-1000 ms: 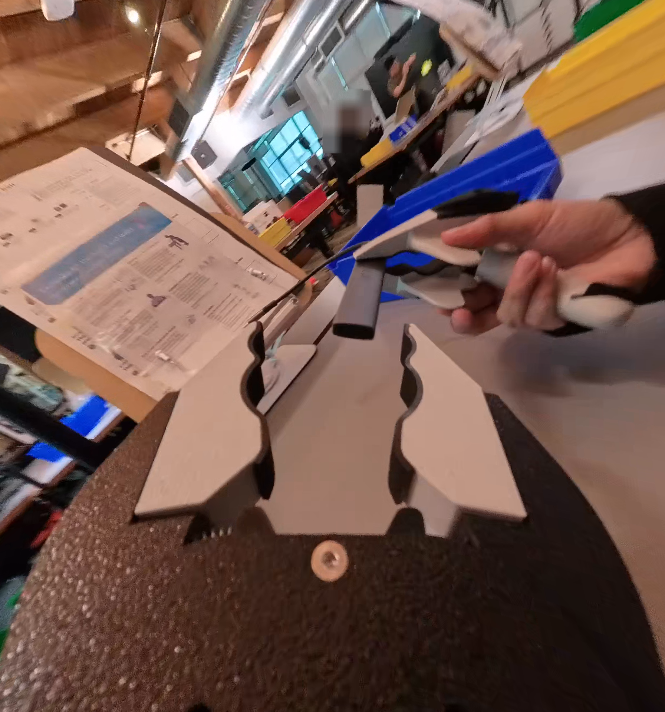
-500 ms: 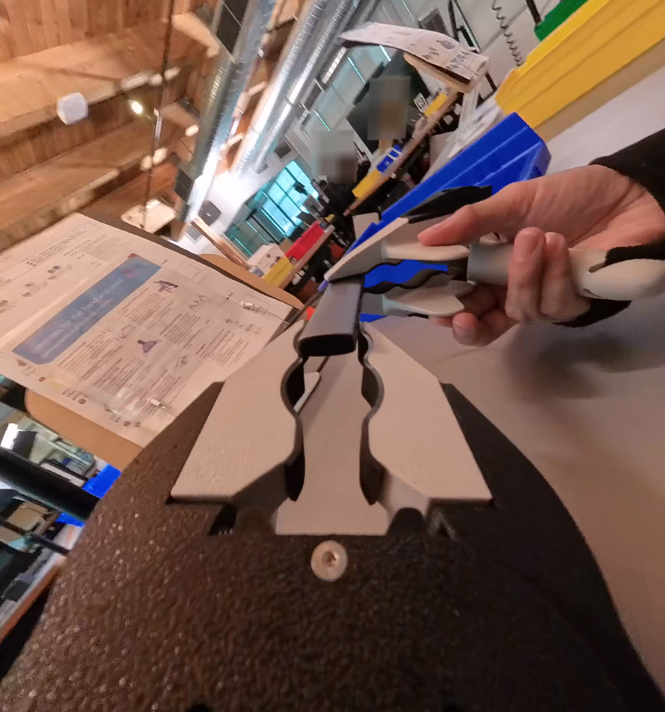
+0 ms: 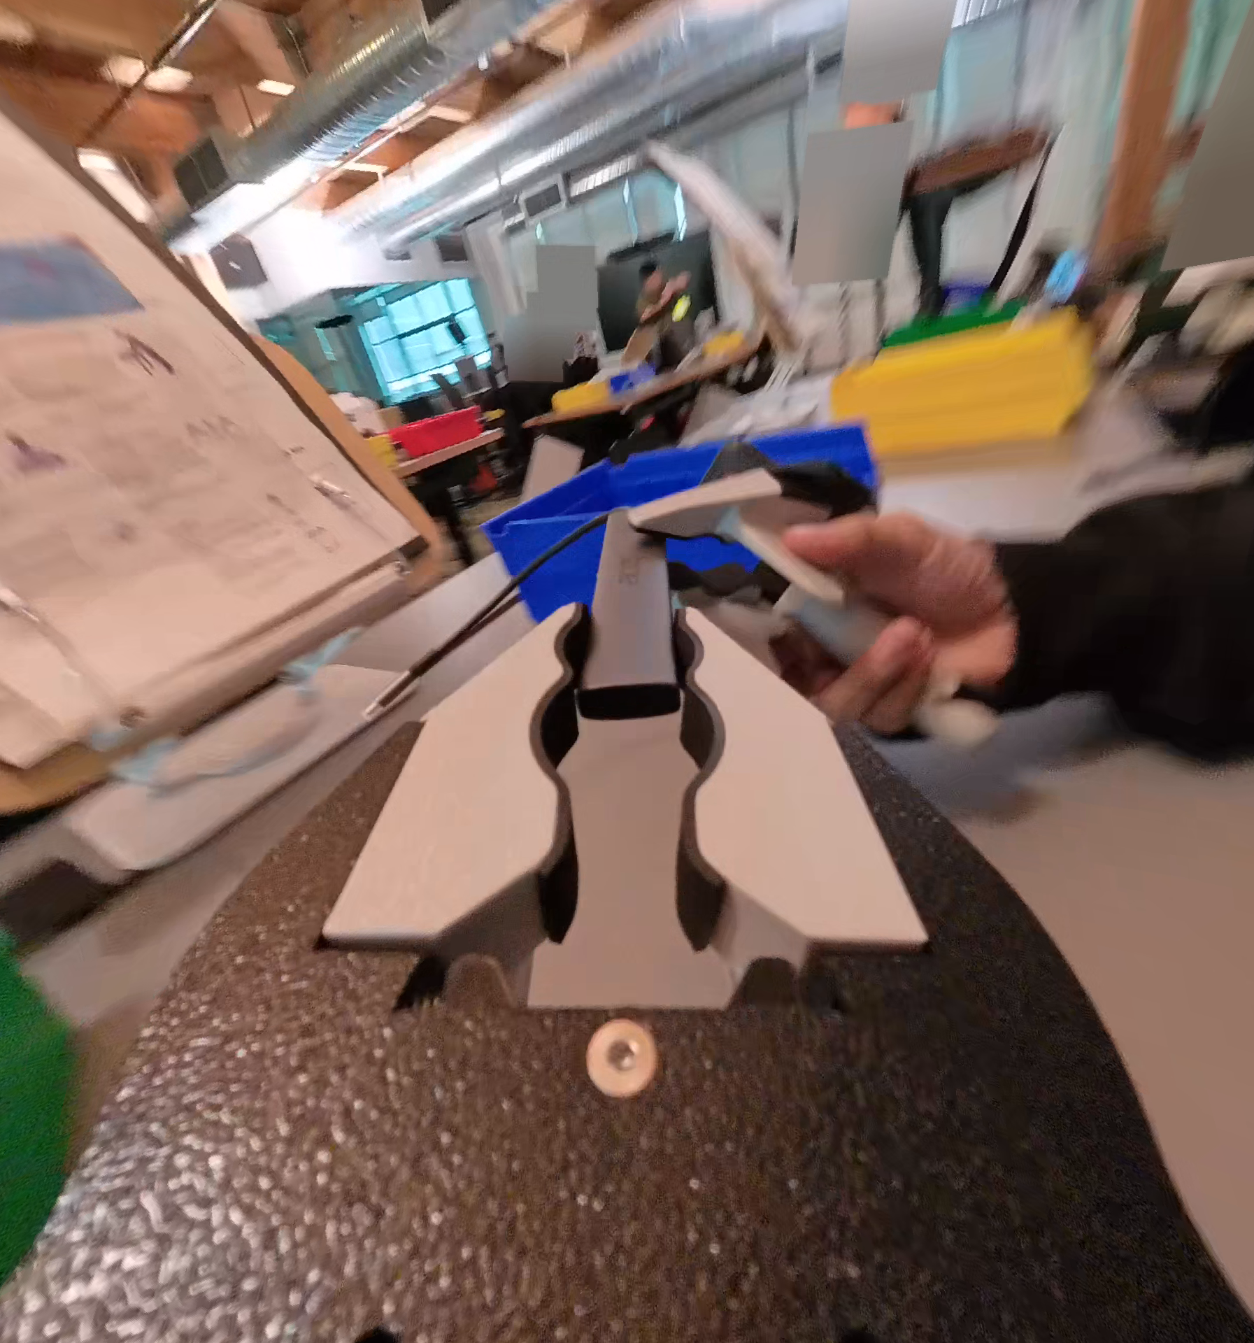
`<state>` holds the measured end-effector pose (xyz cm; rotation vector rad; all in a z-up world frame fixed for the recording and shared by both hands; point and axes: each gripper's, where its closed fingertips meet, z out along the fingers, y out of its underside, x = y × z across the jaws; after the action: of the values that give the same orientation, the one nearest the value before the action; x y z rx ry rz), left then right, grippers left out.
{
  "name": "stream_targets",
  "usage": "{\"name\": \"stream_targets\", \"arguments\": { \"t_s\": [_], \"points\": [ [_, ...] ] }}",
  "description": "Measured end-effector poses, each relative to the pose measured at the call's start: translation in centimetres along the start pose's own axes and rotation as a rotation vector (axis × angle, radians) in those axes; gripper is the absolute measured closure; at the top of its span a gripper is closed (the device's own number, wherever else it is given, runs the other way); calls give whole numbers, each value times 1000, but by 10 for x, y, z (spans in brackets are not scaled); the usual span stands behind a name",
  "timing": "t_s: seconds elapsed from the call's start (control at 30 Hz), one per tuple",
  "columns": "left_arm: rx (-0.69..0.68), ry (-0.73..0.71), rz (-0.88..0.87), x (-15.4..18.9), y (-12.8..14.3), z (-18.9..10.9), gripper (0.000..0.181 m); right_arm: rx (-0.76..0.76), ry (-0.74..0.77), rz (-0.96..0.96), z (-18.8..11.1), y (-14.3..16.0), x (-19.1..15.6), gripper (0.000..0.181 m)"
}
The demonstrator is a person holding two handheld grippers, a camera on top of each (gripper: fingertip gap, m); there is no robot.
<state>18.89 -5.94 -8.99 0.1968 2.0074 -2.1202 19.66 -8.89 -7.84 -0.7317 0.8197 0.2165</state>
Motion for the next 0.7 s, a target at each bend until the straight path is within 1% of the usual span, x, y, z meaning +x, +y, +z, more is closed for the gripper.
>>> {"name": "stream_targets", "arguments": {
  "t_s": [0.03, 0.07, 0.1, 0.13, 0.17, 0.2, 0.23, 0.27, 0.3, 0.33, 0.43, 0.47, 0.53, 0.6, 0.7],
  "points": [
    [44, 23, -116, -4, -4, -4, 160, -14, 6, -75, 1, 0, -5, 152],
    [75, 36, -212, -11, -6, -8, 160, -26, 42, -158, 0, -2, -7, 131],
    [100, 40, -295, -18, -5, -11, 160, -55, 101, -270, -1, -3, -6, 115],
    [126, 34, -372, -26, -5, -15, 160, -106, 159, -411, -4, -3, -5, 106],
    [147, 28, -440, -32, -3, -18, 160, -157, 241, -569, -8, -6, -2, 93],
    [156, 26, -494, -37, 0, -20, 160, -185, 337, -736, -12, -13, 0, 74],
    [159, 21, -522, -41, 3, -21, 160, -186, 411, -909, -17, -23, -3, 64],
    [157, 28, -526, -41, 5, -21, 160, -177, 443, -1068, -20, -30, -11, 64],
    [154, 49, -508, -38, 5, -21, 160, -167, 443, -1171, -22, -32, -19, 67],
    [143, 74, -477, -33, 5, -19, 160, -169, 423, -1215, -22, -31, -25, 70],
    [96, 165, -344, -11, 6, -14, 161, -255, 378, -1180, -23, -20, -23, 71],
    [98, 200, -300, -3, 5, -13, 161, -292, 364, -1165, -24, -15, -20, 69],
    [117, 282, -253, 11, 2, -15, 161, -351, 319, -1141, -26, -4, -18, 72],
    [137, 342, -243, 20, -1, -18, 161, -433, 254, -1107, -29, 12, -18, 88],
    [194, 411, -241, 28, -8, -24, 161, -536, 189, -1044, -32, 35, -14, 99]
  ]
}}
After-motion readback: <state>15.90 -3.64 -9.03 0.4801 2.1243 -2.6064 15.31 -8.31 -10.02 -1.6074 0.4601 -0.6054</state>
